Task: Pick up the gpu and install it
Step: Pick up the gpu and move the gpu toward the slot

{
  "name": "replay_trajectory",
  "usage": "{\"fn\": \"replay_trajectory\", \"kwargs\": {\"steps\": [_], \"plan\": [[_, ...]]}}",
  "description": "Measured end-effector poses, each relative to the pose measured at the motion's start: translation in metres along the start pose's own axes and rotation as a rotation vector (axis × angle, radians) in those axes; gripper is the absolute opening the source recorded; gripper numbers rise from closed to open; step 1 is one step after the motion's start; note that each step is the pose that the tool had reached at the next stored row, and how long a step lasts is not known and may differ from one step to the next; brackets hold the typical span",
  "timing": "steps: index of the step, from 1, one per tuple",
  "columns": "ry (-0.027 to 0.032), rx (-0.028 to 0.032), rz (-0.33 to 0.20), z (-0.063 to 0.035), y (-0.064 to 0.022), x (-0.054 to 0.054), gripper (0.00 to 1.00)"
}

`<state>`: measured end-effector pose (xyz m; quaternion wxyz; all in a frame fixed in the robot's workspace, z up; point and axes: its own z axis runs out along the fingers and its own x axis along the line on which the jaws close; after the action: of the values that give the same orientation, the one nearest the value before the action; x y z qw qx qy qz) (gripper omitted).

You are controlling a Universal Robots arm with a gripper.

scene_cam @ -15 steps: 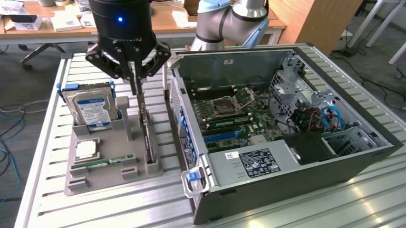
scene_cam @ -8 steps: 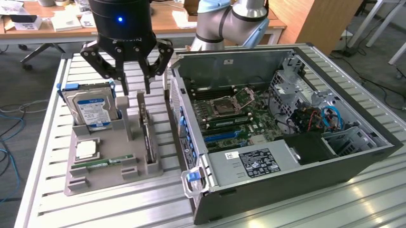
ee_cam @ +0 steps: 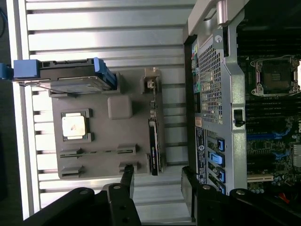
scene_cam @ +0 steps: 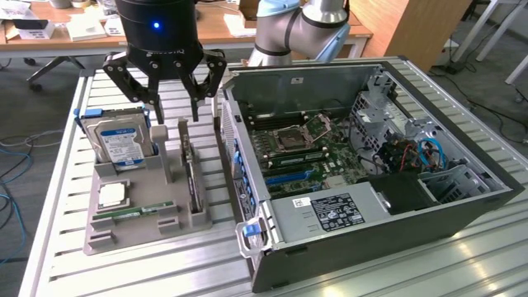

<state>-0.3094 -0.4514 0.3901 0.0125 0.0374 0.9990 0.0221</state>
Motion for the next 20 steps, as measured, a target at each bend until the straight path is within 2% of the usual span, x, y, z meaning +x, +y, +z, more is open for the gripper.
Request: {"fn": "replay_trajectory", "kwargs": {"steps": [7,20], "plan": [[-0.0001,-0.0002,0.000,0.0018,-0.0001,0.000,0.53],[0.0000,0.0000,0.000,0.0180,-0.0008,0.000,0.53]]}}
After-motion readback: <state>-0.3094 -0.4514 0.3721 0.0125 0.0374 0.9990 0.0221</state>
